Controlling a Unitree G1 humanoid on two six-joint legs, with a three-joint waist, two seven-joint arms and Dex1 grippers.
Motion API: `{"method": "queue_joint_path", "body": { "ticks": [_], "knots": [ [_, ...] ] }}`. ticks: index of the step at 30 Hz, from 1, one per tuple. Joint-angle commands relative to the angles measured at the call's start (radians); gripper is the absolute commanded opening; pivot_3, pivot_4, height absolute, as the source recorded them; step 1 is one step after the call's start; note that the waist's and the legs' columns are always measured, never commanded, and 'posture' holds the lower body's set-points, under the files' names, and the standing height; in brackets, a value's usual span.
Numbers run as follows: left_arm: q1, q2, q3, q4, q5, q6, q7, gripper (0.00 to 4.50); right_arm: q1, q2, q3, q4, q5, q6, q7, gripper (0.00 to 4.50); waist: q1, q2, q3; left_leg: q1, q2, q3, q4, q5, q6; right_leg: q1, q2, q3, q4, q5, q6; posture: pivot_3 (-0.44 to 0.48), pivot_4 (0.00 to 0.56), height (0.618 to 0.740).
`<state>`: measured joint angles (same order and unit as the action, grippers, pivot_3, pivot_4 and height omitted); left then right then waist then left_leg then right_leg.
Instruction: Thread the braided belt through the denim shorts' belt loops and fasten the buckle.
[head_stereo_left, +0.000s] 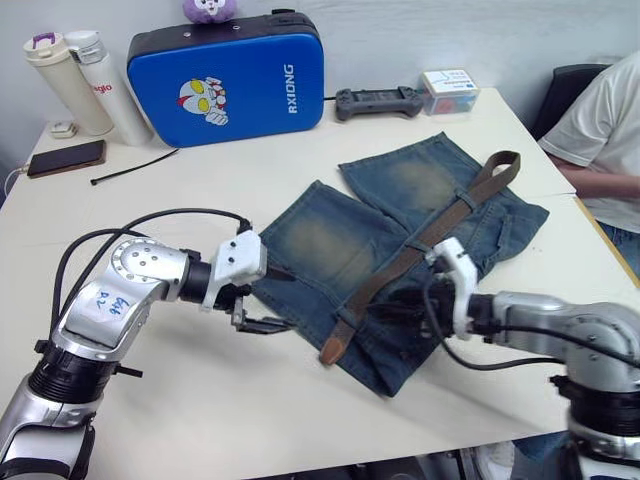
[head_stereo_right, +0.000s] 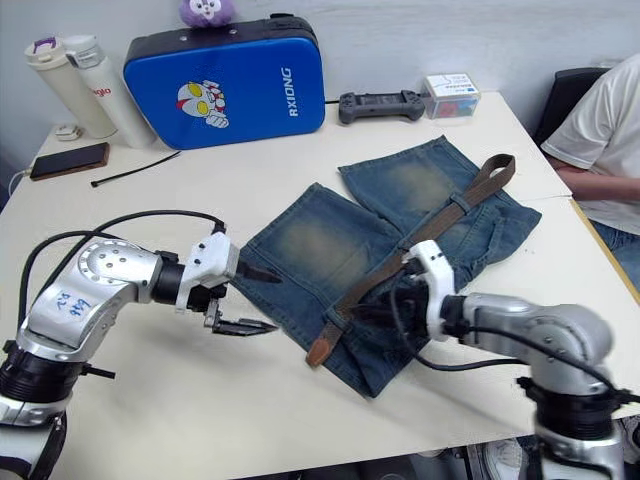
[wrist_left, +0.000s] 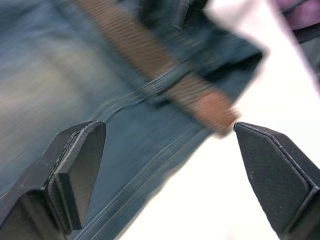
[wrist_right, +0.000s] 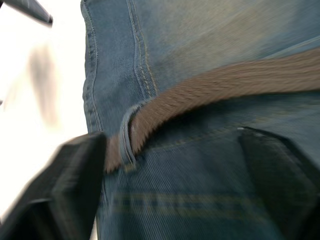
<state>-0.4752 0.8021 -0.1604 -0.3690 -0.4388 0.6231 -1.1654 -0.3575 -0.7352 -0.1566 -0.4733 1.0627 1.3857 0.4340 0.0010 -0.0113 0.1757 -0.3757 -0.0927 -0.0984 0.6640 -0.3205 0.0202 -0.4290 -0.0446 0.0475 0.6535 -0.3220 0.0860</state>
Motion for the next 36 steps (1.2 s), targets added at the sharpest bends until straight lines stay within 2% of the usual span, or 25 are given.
{"method": "queue_joint_path", "body": {
  "ticks": [1,5,7,9,10,12,20,27,30,34,36],
  "knots": [
    [0.025,-0.018,-0.058,-0.098,-0.003,-0.028,-0.009,4.5,0.005,-0.19,0.124,-0.106,-0.153,-0.174,0.197,4.43,-0.001,0.0,0.0,0.0,0.0,0.0,0.0,0.0,0.0,0.0,0.0,0.0,0.0,0.0,0.0,0.0,0.15,0.74],
    [0.024,-0.038,-0.17,-0.063,0.163,-0.213,0.002,4.5,0.004,-0.349,0.278,-0.11,-0.407,-0.412,0.302,4.43,-0.001,-0.001,0.0,0.001,0.0,0.001,0.001,0.0,0.0,0.001,0.0,0.0,-0.001,0.0,0.0,0.0,0.15,0.74],
    [0.021,-0.044,-0.231,-0.019,0.258,-0.34,-0.005,4.5,-0.001,-0.367,0.306,-0.093,-0.469,-0.466,0.322,4.43,0.001,-0.001,0.0,0.001,0.0,0.001,0.002,0.0,0.0,0.001,0.0,0.0,-0.001,0.0,0.0,0.0,0.15,0.74],
    [0.021,-0.051,-0.26,0.011,0.296,-0.4,-0.017,4.5,-0.007,-0.363,0.312,-0.078,-0.493,-0.486,0.339,4.43,0.003,-0.001,0.0,0.001,0.0,0.001,0.002,0.0,0.0,0.001,0.0,0.0,-0.001,0.0,0.0,0.0,0.15,0.74],
    [0.014,-0.072,-0.262,0.023,0.298,-0.412,-0.007,4.5,-0.015,-0.347,0.301,-0.067,-0.484,-0.474,0.341,4.05,0.004,-0.001,0.0,0.0,0.0,0.001,0.001,0.0,0.0,0.0,0.0,0.0,-0.001,0.0,0.0,0.0,0.15,0.74],
    [0.003,-0.101,-0.262,0.038,0.301,-0.417,0.001,4.5,-0.022,-0.341,0.298,-0.062,-0.487,-0.47,0.36,3.63,0.009,-0.001,0.0,0.0,0.0,0.001,0.002,0.0,0.0,0.0,0.0,0.0,-0.001,0.0,0.0,0.0,0.15,0.74],
    [0.013,-0.155,-0.294,0.074,0.368,-0.487,0.006,4.5,-0.033,-0.319,0.254,-0.066,-0.488,-0.398,0.337,0.04,0.026,-0.001,0.0,0.0,0.0,0.001,0.003,0.0,0.0,0.0,0.0,0.0,-0.001,0.0,0.0,0.0,0.15,0.74],
    [0.009,-0.182,-0.325,0.185,0.477,-0.619,0.043,4.5,-0.059,-0.271,0.255,-0.037,-0.503,-0.345,0.298,0.04,0.027,-0.001,0.0,0.0,0.0,0.001,0.003,0.0,0.0,0.0,0.0,0.0,0.0,0.0,0.0,0.0,0.15,0.74],
    [-0.011,-0.192,-0.334,0.231,0.525,-0.642,0.056,3.69,-0.068,-0.255,0.263,-0.024,-0.516,-0.333,0.285,0.0,0.027,-0.001,0.0,0.0,0.0,0.001,0.003,0.0,0.0,0.0,0.0,0.0,-0.001,0.0,0.0,0.0,0.15,0.74],
    [-0.051,-0.228,-0.315,0.243,0.492,-0.616,0.041,2.06,-0.078,-0.246,0.282,-0.008,-0.547,-0.342,0.281,0.0,0.028,-0.001,0.0,0.0,0.0,0.001,0.003,0.0,0.0,0.0,0.0,0.0,0.0,0.0,0.0,0.0,0.15,0.74],
    [-0.058,-0.234,-0.308,0.236,0.471,-0.601,0.028,1.39,-0.076,-0.24,0.289,0.0,-0.56,-0.345,0.281,0.0,0.029,-0.001,0.0,0.0,0.0,0.001,0.003,0.0,0.0,0.001,0.0,0.0,0.0,0.0,0.0,0.0,0.15,0.74]
  ]
}}
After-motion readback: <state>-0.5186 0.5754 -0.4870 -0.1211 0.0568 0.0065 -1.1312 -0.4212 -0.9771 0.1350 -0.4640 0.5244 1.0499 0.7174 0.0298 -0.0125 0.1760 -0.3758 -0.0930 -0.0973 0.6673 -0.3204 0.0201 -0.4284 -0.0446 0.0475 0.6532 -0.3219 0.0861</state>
